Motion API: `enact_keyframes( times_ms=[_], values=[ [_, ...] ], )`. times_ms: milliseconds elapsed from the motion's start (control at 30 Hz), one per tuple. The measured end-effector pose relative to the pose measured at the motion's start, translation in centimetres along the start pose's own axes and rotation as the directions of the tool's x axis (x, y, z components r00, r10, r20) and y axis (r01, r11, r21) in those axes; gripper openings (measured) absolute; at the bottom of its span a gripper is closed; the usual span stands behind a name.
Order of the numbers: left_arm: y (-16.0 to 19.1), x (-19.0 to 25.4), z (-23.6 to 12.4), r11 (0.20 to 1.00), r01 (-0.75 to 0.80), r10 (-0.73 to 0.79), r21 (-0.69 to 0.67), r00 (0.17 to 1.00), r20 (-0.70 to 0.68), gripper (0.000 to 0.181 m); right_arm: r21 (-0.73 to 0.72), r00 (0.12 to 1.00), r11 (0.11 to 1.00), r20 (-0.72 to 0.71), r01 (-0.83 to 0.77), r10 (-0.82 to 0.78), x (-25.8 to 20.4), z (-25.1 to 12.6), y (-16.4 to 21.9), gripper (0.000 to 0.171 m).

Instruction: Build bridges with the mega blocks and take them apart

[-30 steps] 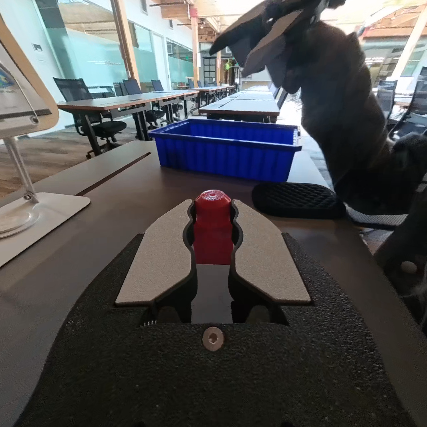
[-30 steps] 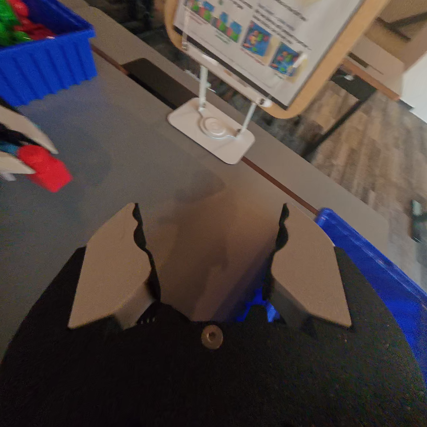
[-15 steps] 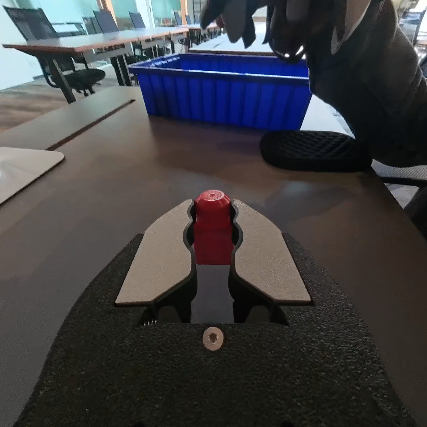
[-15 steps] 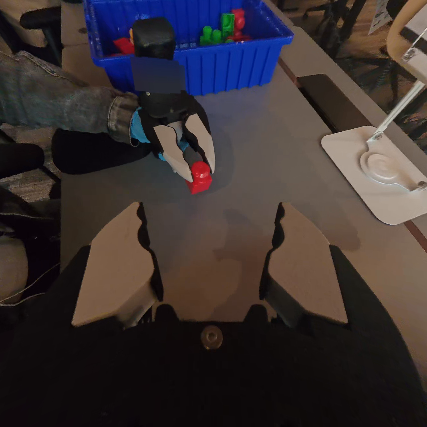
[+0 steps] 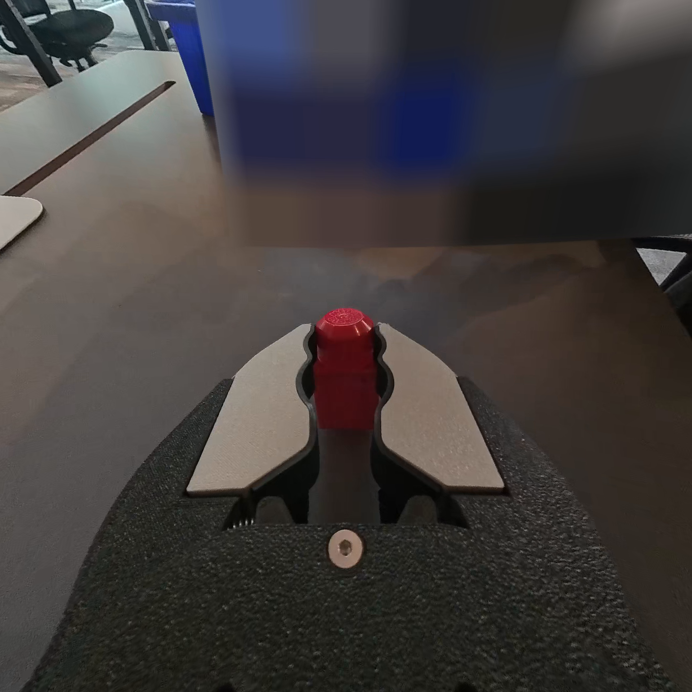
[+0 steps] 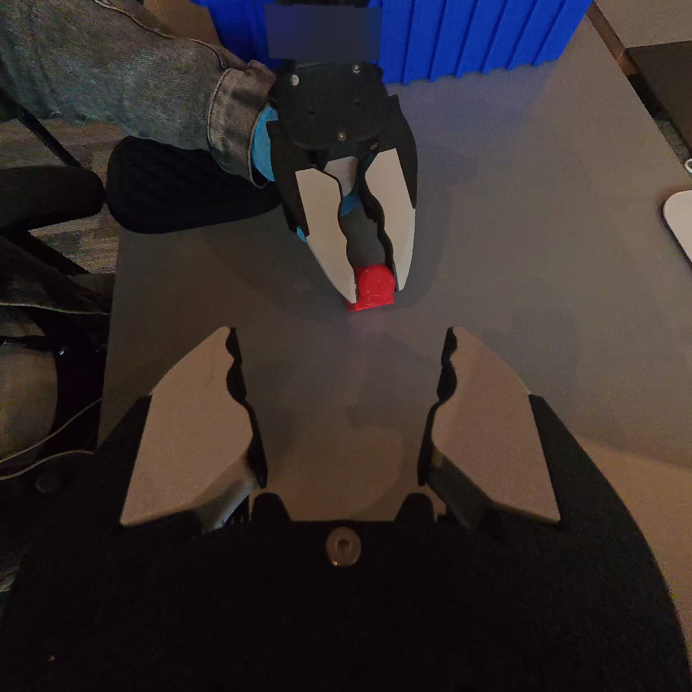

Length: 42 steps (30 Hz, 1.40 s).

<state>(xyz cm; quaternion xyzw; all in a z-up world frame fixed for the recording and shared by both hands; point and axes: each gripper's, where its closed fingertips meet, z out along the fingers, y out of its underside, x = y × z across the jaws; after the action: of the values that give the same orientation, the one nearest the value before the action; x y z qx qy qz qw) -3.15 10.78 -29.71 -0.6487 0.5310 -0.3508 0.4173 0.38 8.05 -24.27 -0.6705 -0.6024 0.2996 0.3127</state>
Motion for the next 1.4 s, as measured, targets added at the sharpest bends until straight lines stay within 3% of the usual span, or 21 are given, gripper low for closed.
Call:
enact_keyframes(
  times_ms=[533,733,867,1000,1167,1267,1400],
  values=[
    [0.3,0.4,-0.3,1.000,-0.006,0.006,-0.010,1.000,-0.008,0.040,0.009,1.000,1.000,-0.012,-0.010,0.010,0.2,-0.3,-0.1,0.101],
    [0.1,0.8,-0.8,0.999,0.000,-0.001,-0.039,1.000,-0.023,0.083,0.021,1.000,1.000,-0.014,-0.017,0.018,0.2,-0.6,0.0,0.102],
    [-2.6,0.6,-2.7,1.000,-0.020,0.021,-0.021,0.999,0.038,0.100,0.033,0.999,0.999,-0.028,-0.024,0.025,0.6,-1.1,0.0,0.102],
    [-6.4,-0.1,-7.2,0.998,-0.055,0.049,0.038,0.990,0.129,0.097,0.056,0.998,0.997,-0.041,-0.043,0.045,1.1,-1.8,0.1,0.102],
    [-8.5,-3.7,-16.7,0.997,-0.073,0.057,0.033,0.937,0.345,0.091,0.080,0.995,0.994,-0.061,-0.069,0.074,2.0,-2.5,0.5,0.102],
    [-8.2,-6.3,-23.3,0.998,-0.068,0.054,0.015,0.888,0.456,0.087,0.087,0.994,0.993,-0.072,-0.081,0.088,2.4,-2.8,0.9,0.101],
    [-5.3,-9.4,-31.0,0.995,0.000,0.057,-0.100,0.820,0.570,0.083,0.091,0.991,0.991,-0.080,-0.097,0.105,2.8,-3.1,1.3,0.101]
  ],
)
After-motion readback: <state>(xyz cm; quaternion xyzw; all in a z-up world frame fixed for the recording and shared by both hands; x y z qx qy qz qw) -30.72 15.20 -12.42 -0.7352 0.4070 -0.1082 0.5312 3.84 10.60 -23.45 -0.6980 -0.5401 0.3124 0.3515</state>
